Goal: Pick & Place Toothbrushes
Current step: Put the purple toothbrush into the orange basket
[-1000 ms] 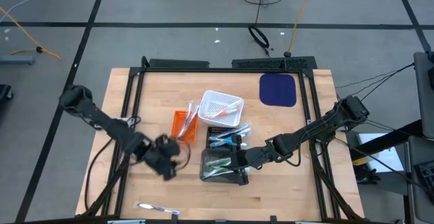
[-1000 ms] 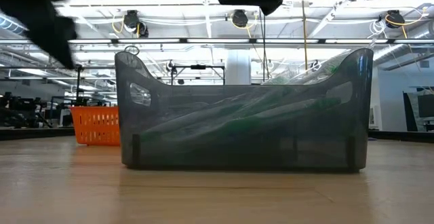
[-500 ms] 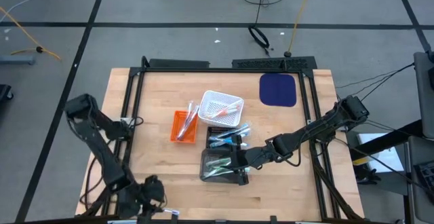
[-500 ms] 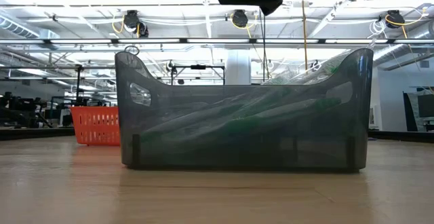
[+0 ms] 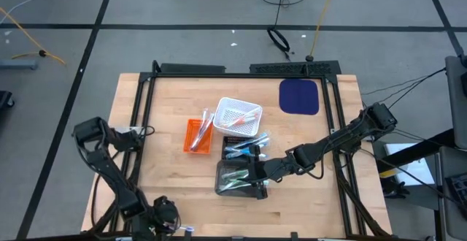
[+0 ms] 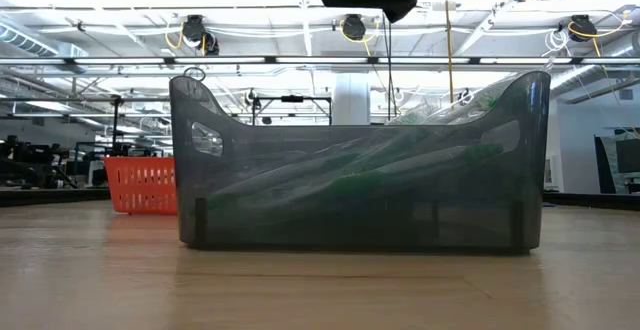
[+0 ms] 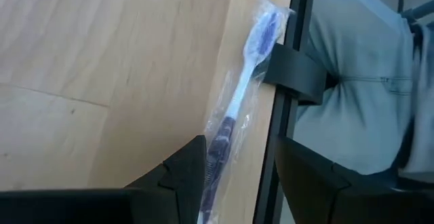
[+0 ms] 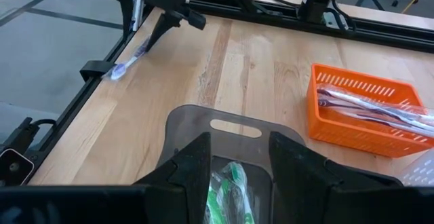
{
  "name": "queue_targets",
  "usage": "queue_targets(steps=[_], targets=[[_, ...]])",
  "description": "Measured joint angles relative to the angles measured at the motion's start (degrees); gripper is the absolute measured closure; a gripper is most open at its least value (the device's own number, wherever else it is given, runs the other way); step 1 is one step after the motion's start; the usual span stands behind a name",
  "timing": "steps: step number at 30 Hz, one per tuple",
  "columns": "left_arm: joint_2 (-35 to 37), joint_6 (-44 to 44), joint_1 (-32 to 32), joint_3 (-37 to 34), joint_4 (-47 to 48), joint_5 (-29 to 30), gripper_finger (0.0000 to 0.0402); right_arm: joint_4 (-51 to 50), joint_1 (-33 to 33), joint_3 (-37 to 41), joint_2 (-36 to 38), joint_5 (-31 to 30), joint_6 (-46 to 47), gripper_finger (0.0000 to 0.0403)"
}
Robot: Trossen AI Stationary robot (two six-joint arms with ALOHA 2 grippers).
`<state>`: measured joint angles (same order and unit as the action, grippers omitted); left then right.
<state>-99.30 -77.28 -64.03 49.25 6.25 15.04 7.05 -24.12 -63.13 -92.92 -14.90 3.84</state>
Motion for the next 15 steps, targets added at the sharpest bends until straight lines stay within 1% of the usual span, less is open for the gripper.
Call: queue_targets(steps=[6, 10, 15], targets=[[-1.21, -1.95, 0.53, 0.02, 0.98, -0.43, 0.0227, 0.0, 0.01, 0.0, 0.0, 0.0, 0.0, 0.0264], [-1.21, -1.49, 0.74, 0.02, 1.22, -0.64, 0.0227, 0.0, 0.0, 0.0, 0.0, 0.0, 0.0, 0.0264], [-1.14, -3.76, 0.74, 0.13, 4.86, -0.64, 0.0227, -0.02, 0.0, 0.0, 0.0, 0.0, 0.0, 0.0264]])
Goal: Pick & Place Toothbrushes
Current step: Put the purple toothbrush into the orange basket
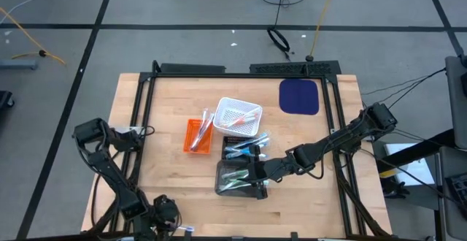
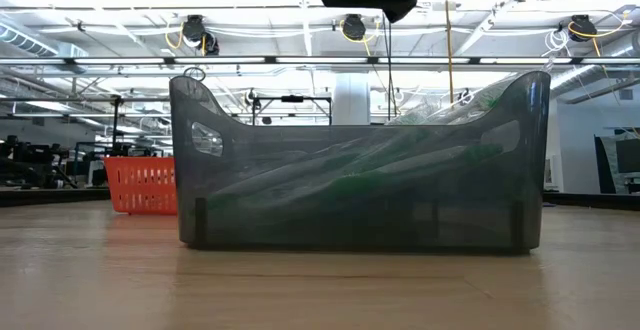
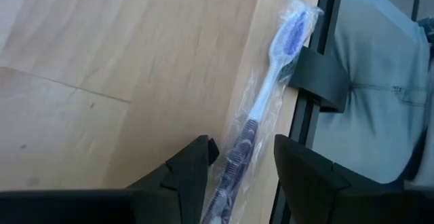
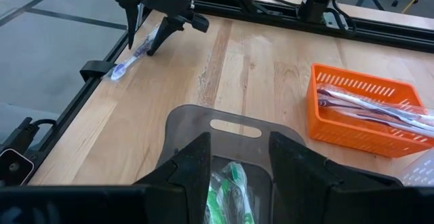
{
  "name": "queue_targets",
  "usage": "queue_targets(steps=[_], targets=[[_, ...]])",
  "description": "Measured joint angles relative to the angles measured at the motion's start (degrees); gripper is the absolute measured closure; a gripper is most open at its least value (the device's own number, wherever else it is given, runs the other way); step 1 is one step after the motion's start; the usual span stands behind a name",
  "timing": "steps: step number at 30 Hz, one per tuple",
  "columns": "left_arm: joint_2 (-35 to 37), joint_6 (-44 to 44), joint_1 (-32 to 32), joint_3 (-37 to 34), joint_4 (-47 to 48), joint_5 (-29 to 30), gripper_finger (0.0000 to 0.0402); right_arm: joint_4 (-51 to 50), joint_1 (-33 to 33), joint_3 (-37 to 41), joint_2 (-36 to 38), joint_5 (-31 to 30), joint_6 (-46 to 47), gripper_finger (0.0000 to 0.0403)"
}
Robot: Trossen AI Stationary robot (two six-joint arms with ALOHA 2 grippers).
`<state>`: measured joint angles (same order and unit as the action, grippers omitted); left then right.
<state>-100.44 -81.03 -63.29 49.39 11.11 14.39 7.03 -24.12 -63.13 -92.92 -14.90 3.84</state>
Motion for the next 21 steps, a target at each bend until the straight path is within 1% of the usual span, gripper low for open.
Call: queue_targets(steps=[4, 7, 10, 14, 15, 21], targets=[[0.0, -0.21, 0.02, 0.0, 0.62, 0.13, 0.023, 0.0, 0.0, 0.0, 0.0, 0.0, 0.0, 0.0264], [0.0, -0.07, 0.04, 0.0, 0.62, -0.34, 0.0253, 0.0, 0.0, 0.02, 0.0, 0.0, 0.0, 0.0264], [-0.02, 0.89, 0.04, -0.04, 0.75, -0.88, 0.0298, 0.0, 0.0, 0.02, 0.0, 0.0, 0.0, 0.0264], [0.0, 2.28, 0.04, -0.07, 0.75, -1.18, 0.0377, 0.0, 0.0, 0.02, 0.0, 0.0, 0.0, 0.0264], [0.0, 2.56, 0.06, -0.07, 0.81, -1.33, 0.0387, 0.0, 0.02, 0.02, 0.0, 0.0, 0.0, 0.0264], [0.15, 2.8, 0.84, -0.05, 1.24, -1.93, 0.0395, 0.02, 0.0, 0.02, 0.0, 0.0, 0.02, 0.0264]])
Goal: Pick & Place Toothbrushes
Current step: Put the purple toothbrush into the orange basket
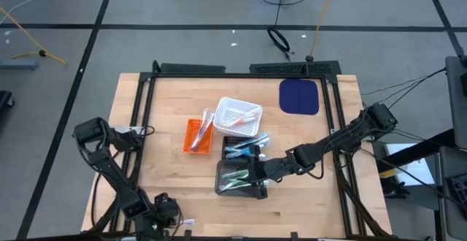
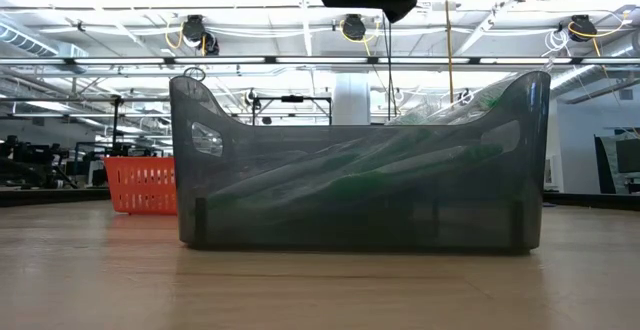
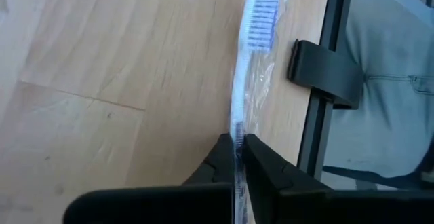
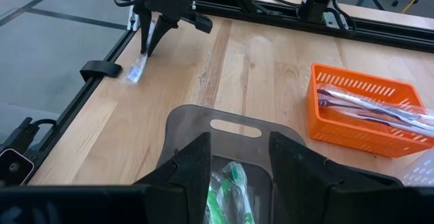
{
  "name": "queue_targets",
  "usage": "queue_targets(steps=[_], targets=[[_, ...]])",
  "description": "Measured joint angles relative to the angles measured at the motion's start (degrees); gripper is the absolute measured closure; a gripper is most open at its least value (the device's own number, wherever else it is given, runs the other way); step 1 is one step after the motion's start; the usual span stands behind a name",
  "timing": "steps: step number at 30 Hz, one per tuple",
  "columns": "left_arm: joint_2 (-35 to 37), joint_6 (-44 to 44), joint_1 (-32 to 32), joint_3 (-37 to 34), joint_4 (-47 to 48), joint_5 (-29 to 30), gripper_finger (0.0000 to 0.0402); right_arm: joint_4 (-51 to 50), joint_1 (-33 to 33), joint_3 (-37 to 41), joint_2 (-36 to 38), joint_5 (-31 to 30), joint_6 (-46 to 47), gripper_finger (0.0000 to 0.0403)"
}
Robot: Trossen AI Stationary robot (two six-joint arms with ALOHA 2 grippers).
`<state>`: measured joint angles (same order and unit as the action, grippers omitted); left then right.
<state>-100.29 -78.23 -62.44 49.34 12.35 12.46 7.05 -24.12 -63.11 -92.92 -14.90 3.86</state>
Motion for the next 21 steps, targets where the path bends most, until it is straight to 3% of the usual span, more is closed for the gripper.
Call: queue_targets(steps=[6, 11, 21], targets=[[1.95, 1.89, 0.99, -0.19, 0.85, 0.82, 0.0398, 0.0, 0.0, 0.0, 0.0, 0.13, 2.63, 0.0264], [6.0, 5.46, 1.91, -0.21, 2.08, 5.75, 0.04, 0.64, -0.32, 0.02, 0.0, 0.17, 2.94, 0.0264], [14.85, 19.56, 4.47, -0.15, -0.58, 30.92, 0.0401, 8.63, -0.82, 0.07, -1.47, 4.68, 2.17, 0.0264]])
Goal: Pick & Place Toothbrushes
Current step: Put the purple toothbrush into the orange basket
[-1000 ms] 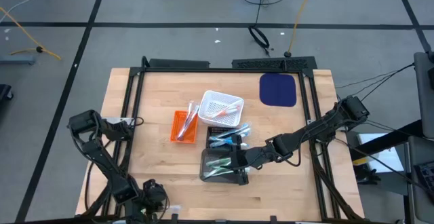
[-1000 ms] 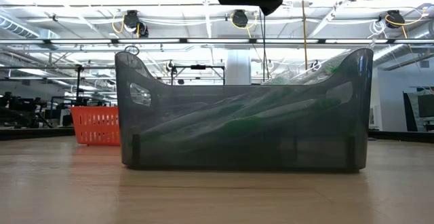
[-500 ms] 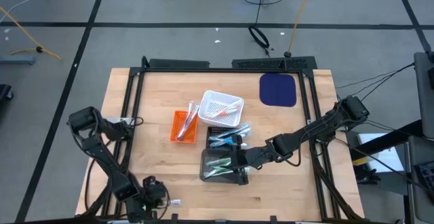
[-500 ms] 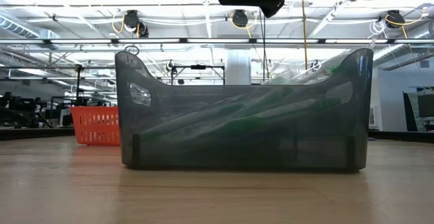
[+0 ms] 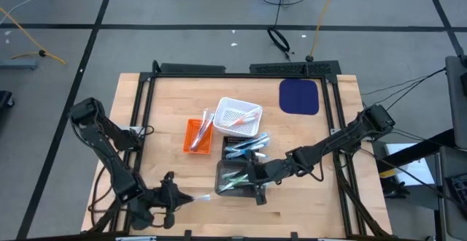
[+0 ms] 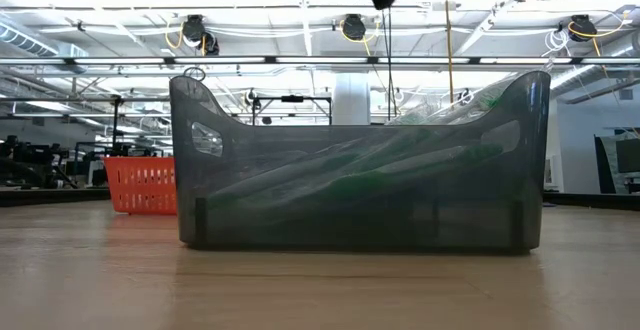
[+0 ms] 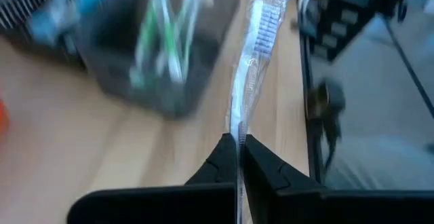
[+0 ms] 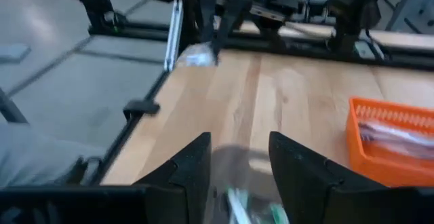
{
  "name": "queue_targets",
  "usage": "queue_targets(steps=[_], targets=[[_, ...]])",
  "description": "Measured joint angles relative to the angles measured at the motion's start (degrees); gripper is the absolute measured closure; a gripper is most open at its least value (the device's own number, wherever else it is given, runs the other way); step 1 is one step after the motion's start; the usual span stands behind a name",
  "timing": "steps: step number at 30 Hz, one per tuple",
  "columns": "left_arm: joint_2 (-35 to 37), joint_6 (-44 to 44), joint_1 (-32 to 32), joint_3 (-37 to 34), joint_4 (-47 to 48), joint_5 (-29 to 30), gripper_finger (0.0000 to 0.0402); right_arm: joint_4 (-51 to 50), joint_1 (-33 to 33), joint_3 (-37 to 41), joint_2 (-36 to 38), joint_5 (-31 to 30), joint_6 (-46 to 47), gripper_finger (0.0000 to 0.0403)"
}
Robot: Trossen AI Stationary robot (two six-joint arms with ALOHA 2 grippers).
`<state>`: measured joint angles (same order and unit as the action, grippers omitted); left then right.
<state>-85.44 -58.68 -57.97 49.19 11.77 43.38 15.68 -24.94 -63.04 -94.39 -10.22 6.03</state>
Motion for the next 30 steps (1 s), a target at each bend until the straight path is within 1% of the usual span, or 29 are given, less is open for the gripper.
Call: queue_targets(steps=[3, 9, 13, 17, 20, 23, 25, 27, 30], targets=[[1.32, 6.22, 0.96, 0.0, -3.9, 5.42, 0.0401, 4.9, 0.02, -0.01, -1.68, -0.03, -0.74, 0.0264], [1.69, 20.44, 3.93, 0.0, -13.98, 12.6, 0.0401, 14.47, 1.06, -0.01, -4.32, -0.03, -1.12, 0.0264], [1.7, 29.39, 6.58, 0.02, -21.32, 14.74, 0.0401, 20.63, 1.36, -0.01, -5.57, -0.08, -2.42, 0.0264], [1.7, 37.76, 9.16, 0.04, -28.22, 15.17, 0.0401, 26.04, 1.84, -0.01, -6.45, 0.03, -2.65, 0.0264], [1.7, 40.72, 10.96, 0.04, -29.64, 15.14, 0.0401, 28.28, 2.39, -0.02, -6.49, -0.01, -2.83, 0.0264], [1.7, 40.98, 12.41, 0.04, -29.62, 15.0, 0.0402, 30.72, 2.75, -0.01, -6.51, -0.14, -4.86, 0.0264], [1.72, 40.87, 13.34, 0.07, -29.75, 13.74, 0.0401, 31.87, 3.02, -0.01, -6.49, -0.15, -5.57, 0.0264], [1.72, 40.74, 14.03, 0.07, -29.66, 12.47, 0.0401, 32.2, 3.37, -0.03, -6.49, -0.15, -5.62, 0.0264], [1.72, 40.59, 14.49, 0.07, -29.64, 12.17, 0.0401, 32.17, 3.98, -0.03, -6.49, -0.17, -5.63, 0.0267]])
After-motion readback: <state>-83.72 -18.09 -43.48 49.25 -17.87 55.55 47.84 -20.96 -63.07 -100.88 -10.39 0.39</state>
